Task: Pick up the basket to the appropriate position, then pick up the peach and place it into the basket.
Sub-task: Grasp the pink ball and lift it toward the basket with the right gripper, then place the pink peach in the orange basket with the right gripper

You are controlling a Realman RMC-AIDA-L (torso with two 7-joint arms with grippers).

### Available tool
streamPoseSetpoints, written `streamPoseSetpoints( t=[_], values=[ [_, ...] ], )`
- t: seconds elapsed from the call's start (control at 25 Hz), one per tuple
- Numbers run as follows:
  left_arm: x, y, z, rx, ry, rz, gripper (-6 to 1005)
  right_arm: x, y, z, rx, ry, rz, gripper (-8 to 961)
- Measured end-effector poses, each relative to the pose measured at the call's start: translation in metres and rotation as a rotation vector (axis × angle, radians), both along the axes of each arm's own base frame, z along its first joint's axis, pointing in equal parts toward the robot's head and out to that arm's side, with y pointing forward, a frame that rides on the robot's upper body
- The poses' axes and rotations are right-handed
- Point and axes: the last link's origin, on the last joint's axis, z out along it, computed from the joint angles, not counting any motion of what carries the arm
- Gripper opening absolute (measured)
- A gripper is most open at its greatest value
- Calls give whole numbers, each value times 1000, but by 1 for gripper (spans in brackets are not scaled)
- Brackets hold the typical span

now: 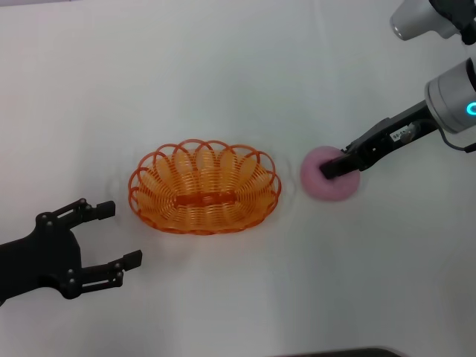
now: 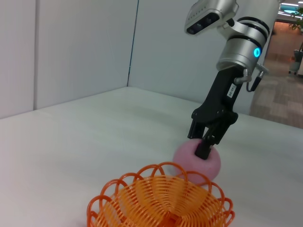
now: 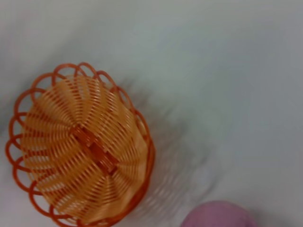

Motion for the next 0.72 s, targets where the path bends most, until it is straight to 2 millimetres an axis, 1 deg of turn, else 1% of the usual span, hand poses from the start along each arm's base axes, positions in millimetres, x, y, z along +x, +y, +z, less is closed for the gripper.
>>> streamPoseSetpoints(
  t=[0.08,0.2,0.32,0.6,0.72],
  values=[
    [0,0,0,1,-1,3,888,-2,-1,2,-3,14,1,482],
    [-2,-1,1,6,-3,10,888,-5,0,7,6,38,8,304],
    [-2,-2,2,8,-3,13,888,-10,0,14,15,88,11,305],
    [-2,-2,1,7,-6,14,888,-31,-8,36,8,282,58,316],
    [-2,-3,1,7,-7,16,887,-40,-12,40,-5,362,84,323]
  ],
)
